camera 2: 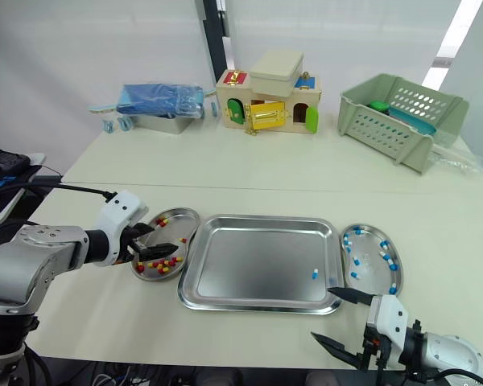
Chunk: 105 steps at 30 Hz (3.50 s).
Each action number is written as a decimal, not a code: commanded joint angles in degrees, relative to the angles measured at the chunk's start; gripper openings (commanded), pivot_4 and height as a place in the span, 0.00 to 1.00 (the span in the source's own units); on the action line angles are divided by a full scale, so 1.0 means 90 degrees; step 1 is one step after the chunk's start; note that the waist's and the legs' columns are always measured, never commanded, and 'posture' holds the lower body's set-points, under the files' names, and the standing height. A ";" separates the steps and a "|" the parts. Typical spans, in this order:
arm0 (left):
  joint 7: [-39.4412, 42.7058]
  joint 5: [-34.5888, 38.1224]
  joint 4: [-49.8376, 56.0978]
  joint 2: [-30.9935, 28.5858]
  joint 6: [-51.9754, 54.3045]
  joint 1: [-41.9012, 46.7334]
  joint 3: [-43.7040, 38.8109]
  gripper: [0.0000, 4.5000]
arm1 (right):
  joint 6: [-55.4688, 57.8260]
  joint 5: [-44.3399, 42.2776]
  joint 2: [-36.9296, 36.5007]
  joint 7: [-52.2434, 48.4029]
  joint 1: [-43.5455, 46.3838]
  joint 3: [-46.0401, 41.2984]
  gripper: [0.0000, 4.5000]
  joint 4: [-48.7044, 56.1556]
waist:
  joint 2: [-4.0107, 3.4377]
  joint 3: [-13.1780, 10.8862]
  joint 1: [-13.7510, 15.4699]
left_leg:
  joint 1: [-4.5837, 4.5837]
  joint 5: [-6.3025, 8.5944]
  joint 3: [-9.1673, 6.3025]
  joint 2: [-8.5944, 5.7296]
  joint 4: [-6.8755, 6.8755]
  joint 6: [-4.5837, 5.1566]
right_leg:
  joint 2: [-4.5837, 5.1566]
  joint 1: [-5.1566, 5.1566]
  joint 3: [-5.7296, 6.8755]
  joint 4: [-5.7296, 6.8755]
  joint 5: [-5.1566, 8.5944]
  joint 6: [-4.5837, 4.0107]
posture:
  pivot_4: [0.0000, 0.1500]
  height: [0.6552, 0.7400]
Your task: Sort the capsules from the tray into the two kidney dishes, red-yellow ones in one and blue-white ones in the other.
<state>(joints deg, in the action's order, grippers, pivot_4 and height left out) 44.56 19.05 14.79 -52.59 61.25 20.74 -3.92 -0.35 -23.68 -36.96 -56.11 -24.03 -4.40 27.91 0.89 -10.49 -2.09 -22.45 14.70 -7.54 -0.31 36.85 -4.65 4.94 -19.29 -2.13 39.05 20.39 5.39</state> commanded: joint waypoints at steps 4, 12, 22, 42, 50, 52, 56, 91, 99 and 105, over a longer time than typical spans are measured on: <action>0.0153 -0.0017 -0.0245 -0.0222 -0.0405 -0.0037 -0.0065 0.99 | -0.0048 -0.0086 0.0007 0.0057 0.0014 -0.0065 1.00 0.0164 | 0.0000 0.0000 0.0003 | -0.0001 0.0000 0.0000 0.0000 0.0000 0.0000 | 0.0000 0.0000 0.0000 0.0000 0.0000 0.0000 | 1.00 1.00; 0.0244 -0.0032 -0.0408 -0.0276 -0.0616 -0.0052 -0.0008 0.99 | -0.0038 -0.0138 0.0020 0.0103 -0.0018 -0.0084 1.00 0.0217 | 0.0000 0.0000 0.0003 | -0.0001 0.0000 0.0000 0.0000 0.0000 0.0000 | 0.0000 -0.0001 0.0000 0.0000 0.0000 0.0000 | 1.00 1.00; 0.0844 0.0246 -0.0542 -0.0512 -0.1217 -0.0238 -0.0561 0.99 | 0.0560 -0.0773 -0.0390 0.0109 -0.0046 -0.0566 1.00 0.0762 | -0.0001 0.0000 -0.0019 | 0.0000 0.0000 0.0002 0.0000 -0.0002 0.0000 | 0.0000 -0.0002 -0.0002 0.0001 0.0000 0.0000 | 1.00 1.00; 0.2916 -0.0041 -0.2856 -0.1879 -0.3783 -0.2964 -0.3734 0.99 | 0.2398 -0.0953 -0.2846 -0.1017 0.0829 -0.3058 1.00 -0.2401 | 0.0012 -0.0007 -0.0034 | 0.0007 0.0003 0.0025 0.0005 -0.0023 0.0005 | 0.0003 -0.0006 -0.0012 -0.0007 0.0000 -0.0001 | 1.00 1.00; 0.2842 0.0063 -0.2547 -0.1691 -0.3647 -0.3301 -0.3839 0.99 | 0.2533 -0.0646 -0.2956 -0.1383 0.1366 -0.2848 1.00 -0.2984 | 0.0008 -0.0009 -0.0115 | 0.0010 0.0003 0.0032 0.0010 -0.0025 0.0005 | 0.0001 -0.0009 -0.0018 -0.0001 0.0000 -0.0001 | 1.00 1.00; 0.2824 0.0078 -0.2458 -0.1625 -0.3632 -0.3353 -0.3868 0.99 | 0.2615 -0.0600 -0.2988 -0.1428 0.1431 -0.2801 1.00 -0.3027 | 0.0008 -0.0009 -0.0120 | 0.0009 0.0003 0.0033 0.0010 -0.0024 0.0005 | 0.0001 -0.0009 -0.0019 -0.0001 0.0000 -0.0001 | 1.00 1.00; 0.2976 0.0527 -0.1658 -0.0980 -0.4036 -0.3598 -0.4292 0.99 | 0.2589 -0.0634 -0.2945 -0.1530 0.1690 -0.2904 1.00 -0.3119 | 0.0007 -0.0009 -0.0120 | 0.0009 0.0003 0.0037 0.0010 -0.0024 0.0005 | 0.0002 -0.0010 -0.0023 -0.0003 0.0000 -0.0001 | 1.00 1.00; 0.3857 0.1644 0.0913 0.4219 -0.9738 -0.7010 -0.1220 0.99 | 0.5856 0.0185 -0.2614 -0.0631 0.6333 0.2291 1.00 -0.0173 | -0.0005 -0.0002 0.0008 | -0.0009 0.0012 0.0048 0.0003 -0.0004 0.0013 | 0.0011 -0.0016 -0.0031 -0.0023 -0.0007 0.0009 | 1.00 1.00; 0.3399 0.1625 0.1071 0.4110 -0.9925 -0.7168 -0.0775 0.99 | 0.6112 0.0788 -0.2158 -0.0209 0.6424 0.3081 1.00 -0.0057 | -0.0005 -0.0001 0.0011 | -0.0036 0.0012 0.0044 0.0000 0.0001 0.0014 | 0.0012 -0.0043 -0.0031 -0.0021 -0.0008 0.0010 | 1.00 1.00; 0.3453 0.1601 0.0843 0.3861 -1.0239 -0.7100 -0.0638 1.00 | 0.6221 0.1018 -0.2021 -0.0084 0.6451 0.3298 0.78 -0.0011 | -0.0005 -0.0001 0.0002 | -0.0033 0.0012 0.0042 0.0001 0.0001 0.0014 | 0.0011 -0.0044 -0.0029 -0.0016 -0.0008 0.0009 | 1.00 1.00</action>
<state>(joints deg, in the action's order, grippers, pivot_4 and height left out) 75.62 33.57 22.23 -17.04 -29.43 -42.43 -10.16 55.48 -15.16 -55.07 -57.20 33.01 25.83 25.85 0.84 -10.50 -2.08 -22.76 14.81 -7.17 -0.30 36.85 -4.52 5.04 -19.68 -2.39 38.91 20.32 5.47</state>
